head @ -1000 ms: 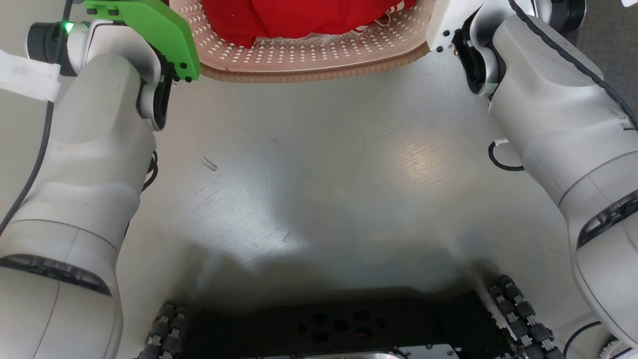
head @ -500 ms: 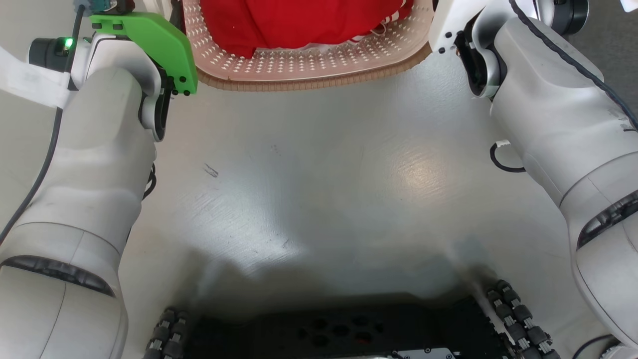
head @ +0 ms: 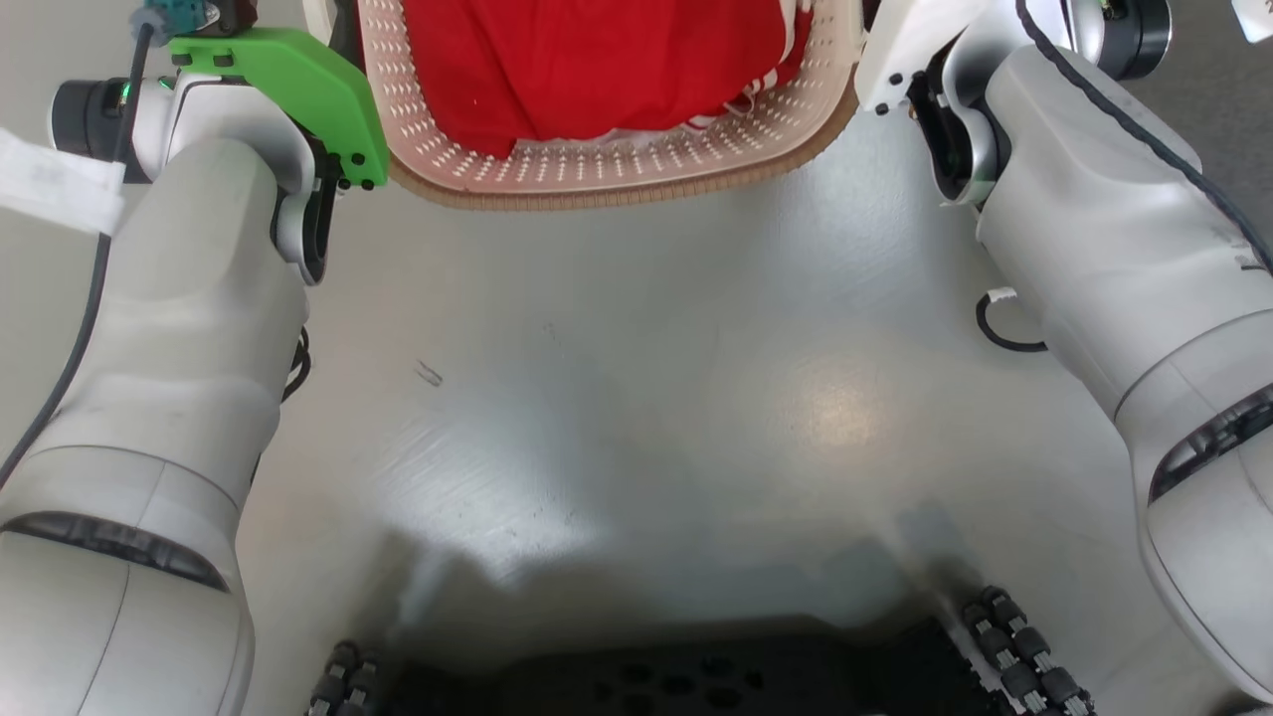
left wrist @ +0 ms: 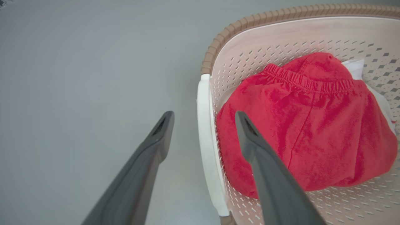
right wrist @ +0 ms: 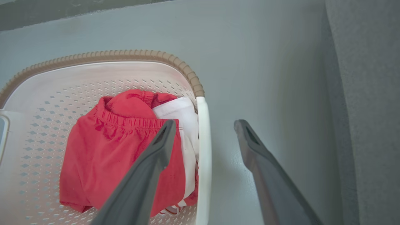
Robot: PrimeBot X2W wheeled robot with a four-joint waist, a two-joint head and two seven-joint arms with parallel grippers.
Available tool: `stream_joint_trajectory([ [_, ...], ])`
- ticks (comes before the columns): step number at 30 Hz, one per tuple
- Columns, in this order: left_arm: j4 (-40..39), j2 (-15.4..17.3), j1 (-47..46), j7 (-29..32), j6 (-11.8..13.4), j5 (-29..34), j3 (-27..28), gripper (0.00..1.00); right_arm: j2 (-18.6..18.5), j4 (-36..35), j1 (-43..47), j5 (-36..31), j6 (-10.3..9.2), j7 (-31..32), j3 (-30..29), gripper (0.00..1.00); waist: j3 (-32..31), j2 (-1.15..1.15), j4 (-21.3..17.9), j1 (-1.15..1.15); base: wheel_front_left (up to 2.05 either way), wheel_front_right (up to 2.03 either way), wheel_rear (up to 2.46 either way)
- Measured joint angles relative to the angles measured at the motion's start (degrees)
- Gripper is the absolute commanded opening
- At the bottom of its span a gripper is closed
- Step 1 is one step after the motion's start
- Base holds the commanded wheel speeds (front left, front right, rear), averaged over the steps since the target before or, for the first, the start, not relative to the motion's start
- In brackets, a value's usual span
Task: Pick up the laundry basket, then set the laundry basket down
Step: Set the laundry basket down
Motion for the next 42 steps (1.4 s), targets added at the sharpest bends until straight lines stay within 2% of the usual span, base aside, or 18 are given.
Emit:
stream_joint_trajectory([
  [10,-0.8,-0.2,4.0,-2.0,-1.1,-1.9,2.7,1.0,0.0,-0.8,3.2,0.4,0.85,-1.0,-0.8,1.0,-5.6,0.0,-0.1,0.0,0.0,0.0,0.0],
  [16,-2.5,-0.2,7.1,-2.3,-1.3,-2.0,3.6,1.0,0.0,-5.6,4.8,-1.3,1.16,-1.0,-2.2,1.0,-9.8,0.0,-0.1,0.0,0.0,0.0,0.0],
  [25,-14.1,2.9,11.5,-2.3,-0.3,0.8,7.2,1.0,-1.2,-14.9,9.6,-7.1,0.15,-1.0,-6.9,1.0,-16.3,0.0,-0.2,0.0,0.0,0.0,0.0],
  [36,-25.3,3.4,22.5,-2.3,2.4,5.7,11.8,1.0,-2.6,-24.7,20.5,-14.2,-0.69,-1.0,-13.2,1.0,-24.5,0.0,-0.1,0.0,0.0,0.0,0.0],
  [42,-30.1,3.7,29.0,-2.3,2.9,7.7,13.8,1.0,-2.8,-29.6,27.0,-17.4,-0.7,-1.0,-16.8,1.0,-29.0,0.0,0.0,0.0,0.0,0.0,0.0],
])
